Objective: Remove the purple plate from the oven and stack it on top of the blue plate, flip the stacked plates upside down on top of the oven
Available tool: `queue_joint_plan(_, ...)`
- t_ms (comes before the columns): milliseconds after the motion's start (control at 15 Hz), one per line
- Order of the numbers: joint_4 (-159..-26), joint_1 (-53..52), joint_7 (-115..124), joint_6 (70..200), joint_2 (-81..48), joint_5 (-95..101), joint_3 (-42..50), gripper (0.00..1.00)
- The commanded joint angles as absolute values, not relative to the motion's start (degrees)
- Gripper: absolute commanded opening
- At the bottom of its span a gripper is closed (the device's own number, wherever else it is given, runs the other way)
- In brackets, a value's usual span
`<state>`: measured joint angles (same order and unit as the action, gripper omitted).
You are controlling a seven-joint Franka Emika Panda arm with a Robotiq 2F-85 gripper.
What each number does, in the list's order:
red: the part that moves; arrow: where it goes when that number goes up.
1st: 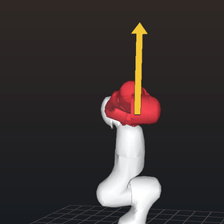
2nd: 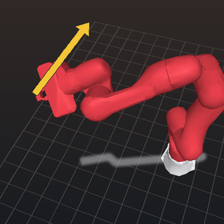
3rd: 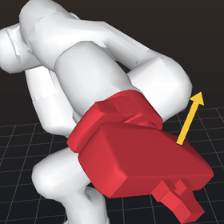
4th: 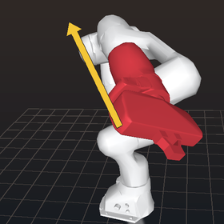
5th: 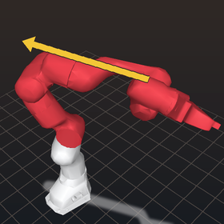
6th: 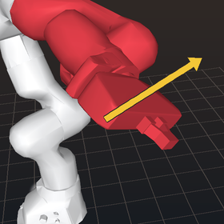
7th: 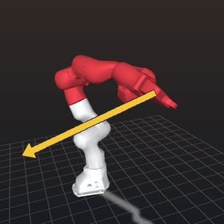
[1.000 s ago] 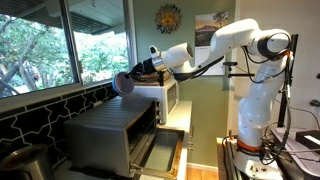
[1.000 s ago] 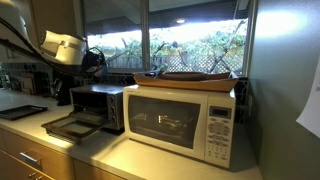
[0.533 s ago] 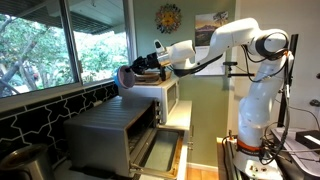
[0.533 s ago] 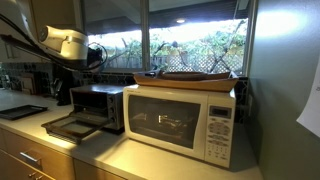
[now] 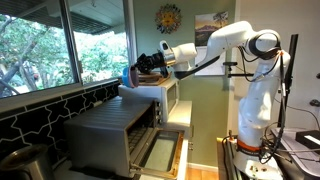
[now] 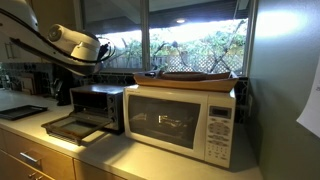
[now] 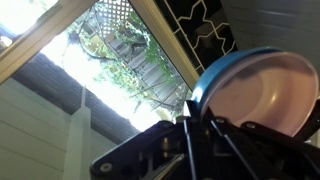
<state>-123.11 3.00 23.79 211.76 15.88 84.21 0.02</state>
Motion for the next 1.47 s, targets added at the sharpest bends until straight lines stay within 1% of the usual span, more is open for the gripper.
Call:
queue_joint_plan(0,-126.53,4.10,8.58,214.11,16.11,77.00,-0.48,0.02)
queue_joint_plan(200,-129.86,5.69,-3.40,216.29,16.44,71.19,-1.55,0.02)
queue_joint_plan(533,-139.74,5.20,-20.27,222.09,14.93,64.82,-1.33,0.02)
queue_joint_plan(667,-142.71,5.40,-28.82,223.64,14.56,58.12,-2.20,0.02)
queue_joint_plan(1000,-147.20,5.28,-49.27,230.90,12.21,39.45,-5.54,0.02)
queue_joint_plan(1200,-149.99,4.47,-56.13,234.35,10.23,33.57,-7.41,0.02)
queue_joint_plan(1400,-150.95,1.92,-61.28,238.11,7.86,29.39,-6.60,0.02)
